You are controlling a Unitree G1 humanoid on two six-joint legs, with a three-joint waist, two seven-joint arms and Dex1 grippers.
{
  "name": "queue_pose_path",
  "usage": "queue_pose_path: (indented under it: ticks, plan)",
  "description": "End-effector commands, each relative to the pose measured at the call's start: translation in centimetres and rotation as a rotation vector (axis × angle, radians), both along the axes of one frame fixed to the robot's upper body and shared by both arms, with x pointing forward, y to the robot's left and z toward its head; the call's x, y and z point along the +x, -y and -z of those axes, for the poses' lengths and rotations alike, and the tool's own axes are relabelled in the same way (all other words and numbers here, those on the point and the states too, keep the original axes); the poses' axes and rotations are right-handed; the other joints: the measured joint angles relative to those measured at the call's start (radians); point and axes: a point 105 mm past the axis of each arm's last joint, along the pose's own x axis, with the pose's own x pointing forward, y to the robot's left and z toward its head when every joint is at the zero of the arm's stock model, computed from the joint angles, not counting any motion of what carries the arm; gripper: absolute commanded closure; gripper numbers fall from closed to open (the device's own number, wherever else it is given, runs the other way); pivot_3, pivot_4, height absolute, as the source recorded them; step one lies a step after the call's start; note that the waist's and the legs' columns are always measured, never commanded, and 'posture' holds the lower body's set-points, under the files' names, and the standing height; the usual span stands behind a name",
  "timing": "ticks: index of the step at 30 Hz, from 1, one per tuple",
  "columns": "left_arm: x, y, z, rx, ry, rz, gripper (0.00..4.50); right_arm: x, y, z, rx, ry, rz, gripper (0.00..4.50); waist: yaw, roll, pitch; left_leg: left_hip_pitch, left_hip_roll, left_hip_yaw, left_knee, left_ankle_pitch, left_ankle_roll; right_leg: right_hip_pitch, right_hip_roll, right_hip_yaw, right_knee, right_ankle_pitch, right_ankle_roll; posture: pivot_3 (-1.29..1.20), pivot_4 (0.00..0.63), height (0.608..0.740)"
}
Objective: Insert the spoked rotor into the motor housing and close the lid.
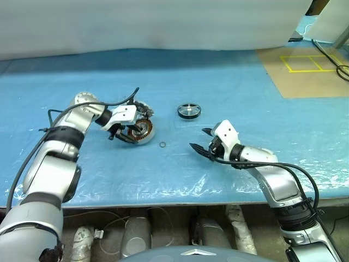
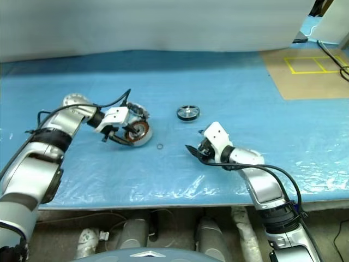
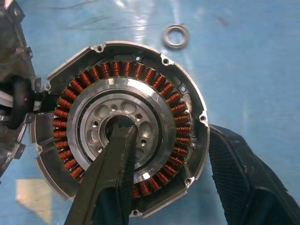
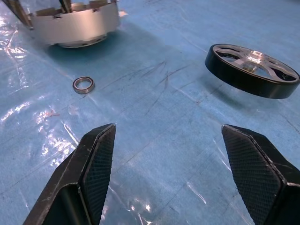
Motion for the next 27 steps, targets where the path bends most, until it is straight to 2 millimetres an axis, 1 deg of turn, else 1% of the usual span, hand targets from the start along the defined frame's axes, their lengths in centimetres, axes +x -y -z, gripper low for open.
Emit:
queue_pose_path:
  ticks: [1,7,10,14,18,21,24,27]
  plan:
    - [-3.8,-0.4,2.7,0.089,-0.166,-0.007,2.5,-0.1,-0.7,-0.8,0.014,0.03,-0.032,0.73,-0.005,0.001,0.0,0.0,0.0,0.0,0.0,0.0,0.0,0.0,0.0,0.0,0.0,0.0,0.0,0.0,0.15,0.74]
    - [-7.6,0.2,3.4,0.117,-0.193,-0.152,2.5,-0.2,-1.1,-0.6,0.016,0.023,-0.048,0.73,-0.017,0.003,-0.001,0.003,-0.001,0.001,-0.001,0.0,-0.001,0.003,0.0,0.0,-0.001,-0.001,0.0,0.0,0.15,0.74]
    - [-8.5,0.4,3.6,0.097,-0.211,-0.227,2.5,-0.4,-1.3,-0.3,0.02,0.015,-0.05,0.73,-0.02,0.005,-0.003,0.004,-0.001,0.001,-0.001,0.0,-0.001,0.003,0.0,0.001,-0.002,-0.001,0.0,0.0,0.15,0.74]
    - [-8.8,2.2,2.9,0.023,-0.222,-0.269,2.5,-0.6,-1.5,0.1,0.024,0.003,-0.054,0.73,-0.02,0.006,-0.003,0.004,-0.001,0.001,-0.001,0.001,-0.003,0.004,0.0,0.001,-0.002,-0.001,0.0,0.0,0.15,0.74]
    - [-7.6,3.4,2.6,-0.012,-0.184,-0.293,2.5,-0.5,-1.6,0.1,0.021,0.003,-0.058,0.73,-0.011,0.009,-0.005,0.004,-0.002,0.001,0.0,0.002,-0.003,0.005,0.0,0.001,-0.002,-0.001,0.0,0.0,0.15,0.74]
    - [-7.7,3.9,2.7,-0.01,-0.165,-0.247,2.5,-0.3,-1.6,-0.1,0.02,0.007,-0.062,0.73,-0.004,0.01,-0.005,0.004,-0.002,0.0,0.002,0.001,-0.002,0.007,-0.001,0.0,-0.003,-0.001,0.0,0.0,0.15,0.74]
    - [-8.0,3.4,3.3,0.037,-0.132,-0.184,2.5,-0.1,-1.6,-0.2,0.021,0.011,-0.063,0.73,0.0,0.01,-0.005,0.006,-0.002,0.0,0.004,0.001,-0.002,0.01,-0.001,0.001,-0.004,-0.001,0.0,0.0,0.15,0.74]
    - [-8.0,3.1,3.4,0.041,-0.129,-0.165,2.5,-0.1,-1.7,-0.3,0.026,0.013,-0.066,0.73,0.003,0.01,-0.005,0.009,-0.002,0.0,0.003,0.0,0.0,0.013,-0.001,0.001,-0.004,-0.001,0.0,0.0,0.15,0.74]
